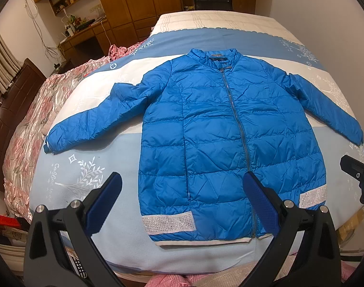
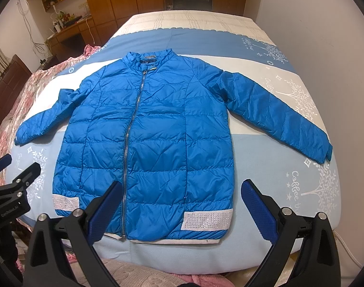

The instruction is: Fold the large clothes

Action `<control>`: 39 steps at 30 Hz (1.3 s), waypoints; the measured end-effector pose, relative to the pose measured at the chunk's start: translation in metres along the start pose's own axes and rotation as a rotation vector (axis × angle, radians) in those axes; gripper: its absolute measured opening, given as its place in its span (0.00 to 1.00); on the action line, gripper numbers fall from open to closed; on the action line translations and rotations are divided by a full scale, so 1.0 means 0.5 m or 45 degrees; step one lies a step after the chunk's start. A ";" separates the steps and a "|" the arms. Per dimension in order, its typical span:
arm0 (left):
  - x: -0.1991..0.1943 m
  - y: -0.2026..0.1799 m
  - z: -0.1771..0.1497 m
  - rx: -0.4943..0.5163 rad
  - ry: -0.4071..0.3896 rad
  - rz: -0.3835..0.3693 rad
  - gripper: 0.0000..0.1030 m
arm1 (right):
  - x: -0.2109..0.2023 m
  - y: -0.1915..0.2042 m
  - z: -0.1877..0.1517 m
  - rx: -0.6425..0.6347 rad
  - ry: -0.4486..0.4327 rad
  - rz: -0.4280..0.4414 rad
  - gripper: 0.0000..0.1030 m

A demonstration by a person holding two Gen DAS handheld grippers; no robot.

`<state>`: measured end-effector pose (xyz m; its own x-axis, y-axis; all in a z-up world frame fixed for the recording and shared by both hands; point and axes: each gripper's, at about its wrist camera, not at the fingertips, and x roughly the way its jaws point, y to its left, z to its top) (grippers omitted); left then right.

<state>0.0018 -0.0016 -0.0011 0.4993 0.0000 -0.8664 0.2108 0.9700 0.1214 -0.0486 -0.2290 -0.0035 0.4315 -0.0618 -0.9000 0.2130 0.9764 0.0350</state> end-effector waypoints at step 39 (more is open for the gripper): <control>-0.014 -0.105 0.073 0.186 -0.104 0.043 0.97 | 0.029 -0.144 0.011 0.173 -0.065 0.011 0.96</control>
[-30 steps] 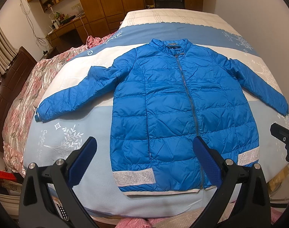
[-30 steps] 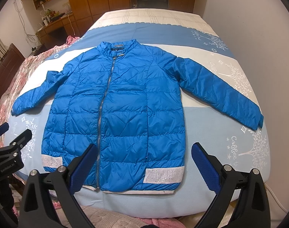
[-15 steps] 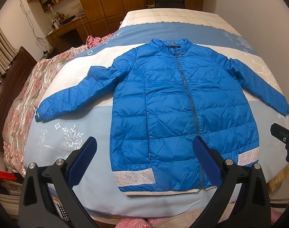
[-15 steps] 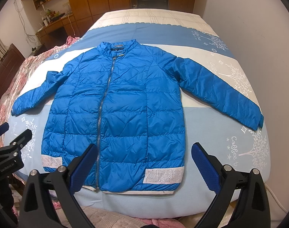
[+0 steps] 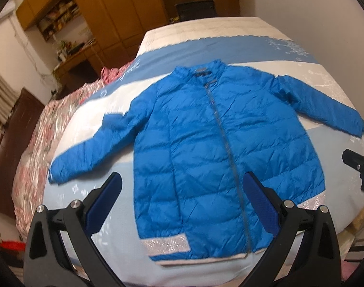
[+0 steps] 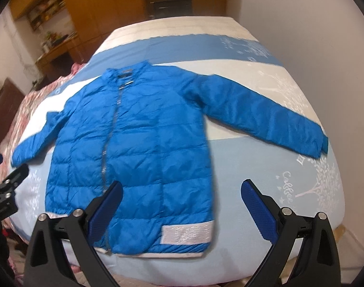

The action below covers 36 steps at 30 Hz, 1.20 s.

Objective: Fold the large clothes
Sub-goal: 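Grasp the jacket sleeve cuff with the right gripper and fold it across the body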

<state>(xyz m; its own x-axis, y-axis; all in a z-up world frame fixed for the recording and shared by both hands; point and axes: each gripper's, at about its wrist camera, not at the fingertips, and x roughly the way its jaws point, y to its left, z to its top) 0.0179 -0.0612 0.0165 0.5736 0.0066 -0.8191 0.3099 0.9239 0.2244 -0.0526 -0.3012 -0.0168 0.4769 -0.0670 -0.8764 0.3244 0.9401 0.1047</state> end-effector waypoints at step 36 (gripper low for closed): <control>0.422 -0.472 0.365 0.114 0.271 -0.441 0.97 | 0.326 -0.820 0.076 0.780 0.274 -0.048 0.91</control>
<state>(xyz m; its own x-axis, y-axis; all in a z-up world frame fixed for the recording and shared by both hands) 0.2040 -0.3476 -0.1130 0.2571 -0.2108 -0.9431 0.5269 0.8487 -0.0460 -0.0768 -0.7102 -0.1845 0.3023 0.0318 -0.9527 0.7755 0.5730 0.2652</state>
